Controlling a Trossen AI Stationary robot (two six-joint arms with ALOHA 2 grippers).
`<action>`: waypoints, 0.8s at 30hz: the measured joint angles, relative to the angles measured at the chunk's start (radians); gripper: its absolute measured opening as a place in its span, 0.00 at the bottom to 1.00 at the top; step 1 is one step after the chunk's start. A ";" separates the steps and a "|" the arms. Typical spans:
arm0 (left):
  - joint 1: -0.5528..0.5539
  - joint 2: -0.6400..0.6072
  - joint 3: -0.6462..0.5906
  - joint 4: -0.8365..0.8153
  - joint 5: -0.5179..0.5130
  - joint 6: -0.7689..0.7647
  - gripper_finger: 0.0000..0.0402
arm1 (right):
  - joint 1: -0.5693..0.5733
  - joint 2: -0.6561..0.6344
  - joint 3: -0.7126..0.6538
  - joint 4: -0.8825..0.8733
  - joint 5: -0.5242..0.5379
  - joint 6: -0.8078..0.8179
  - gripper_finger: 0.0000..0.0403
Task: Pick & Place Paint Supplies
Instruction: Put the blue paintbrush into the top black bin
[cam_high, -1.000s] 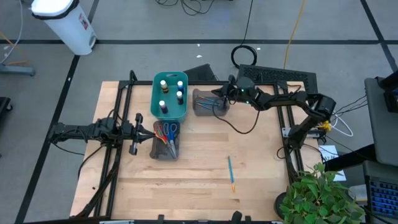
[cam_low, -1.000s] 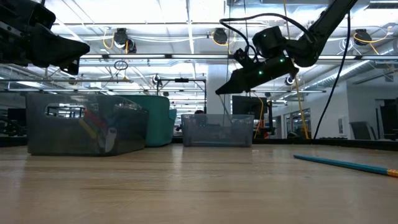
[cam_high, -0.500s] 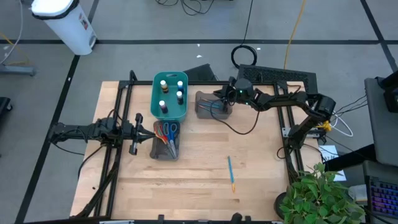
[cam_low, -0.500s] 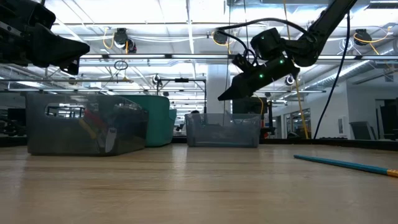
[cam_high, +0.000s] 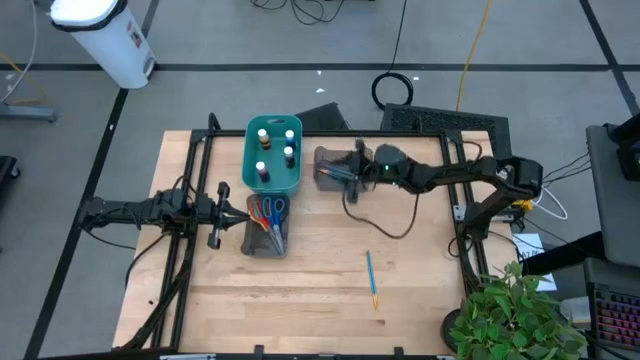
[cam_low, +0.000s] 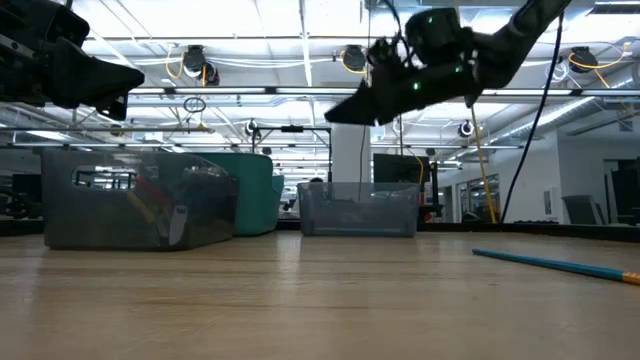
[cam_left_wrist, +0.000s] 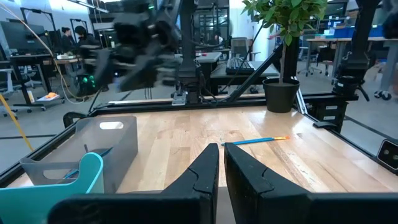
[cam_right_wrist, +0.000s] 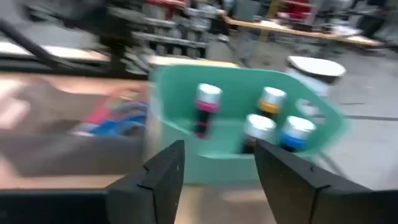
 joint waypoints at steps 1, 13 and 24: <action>0.000 0.000 0.000 0.000 0.000 0.000 0.08 | 0.028 -0.009 0.000 -0.005 -0.005 0.025 0.48; 0.000 0.000 0.000 0.000 0.000 0.000 0.08 | 0.379 -0.038 0.000 -0.262 -0.110 0.129 0.49; 0.000 0.000 0.000 0.000 0.000 0.000 0.08 | 0.714 -0.037 0.000 -0.727 0.229 0.316 0.50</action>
